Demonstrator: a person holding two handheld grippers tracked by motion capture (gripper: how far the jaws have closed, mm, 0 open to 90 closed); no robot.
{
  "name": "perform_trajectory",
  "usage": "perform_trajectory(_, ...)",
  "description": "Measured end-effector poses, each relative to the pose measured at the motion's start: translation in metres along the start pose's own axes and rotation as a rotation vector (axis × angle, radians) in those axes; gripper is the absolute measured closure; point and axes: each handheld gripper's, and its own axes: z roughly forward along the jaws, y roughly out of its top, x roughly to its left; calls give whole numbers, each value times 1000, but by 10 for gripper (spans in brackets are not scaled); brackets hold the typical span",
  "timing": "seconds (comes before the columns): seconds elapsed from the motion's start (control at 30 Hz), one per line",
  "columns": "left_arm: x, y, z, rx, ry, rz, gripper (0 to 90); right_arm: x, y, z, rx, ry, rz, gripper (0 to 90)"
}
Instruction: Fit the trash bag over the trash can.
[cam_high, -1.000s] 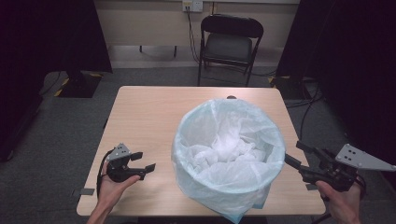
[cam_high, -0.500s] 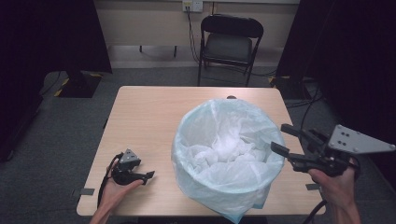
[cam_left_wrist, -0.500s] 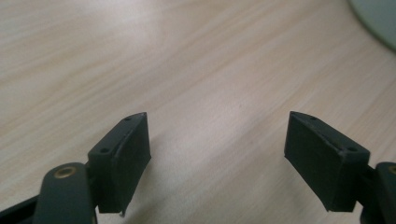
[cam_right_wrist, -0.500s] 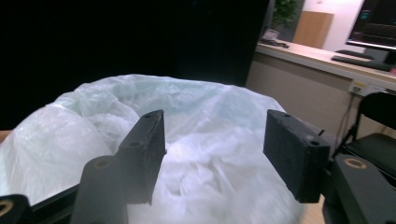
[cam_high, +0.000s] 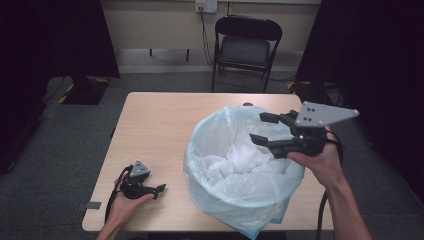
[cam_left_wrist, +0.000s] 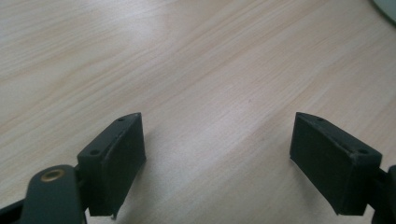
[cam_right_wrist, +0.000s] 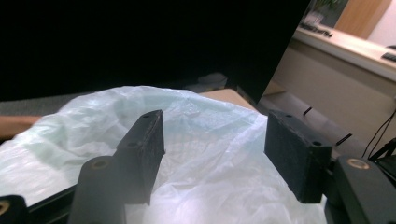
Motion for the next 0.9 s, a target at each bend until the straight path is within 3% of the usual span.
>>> perform_trajectory(0.17,2,0,0,-1,6,2,173,-6,2,28,87,19,-14,371)
perform_trajectory(0.37,1,0,1,0,25,7,173,-9,-5,58,192,36,13,381)
perform_trajectory(0.63,0,-1,1,3,27,16,171,-11,-14,81,373,26,44,398)
perform_trajectory(0.9,0,-1,2,-1,31,19,168,-20,-7,90,423,16,58,384)
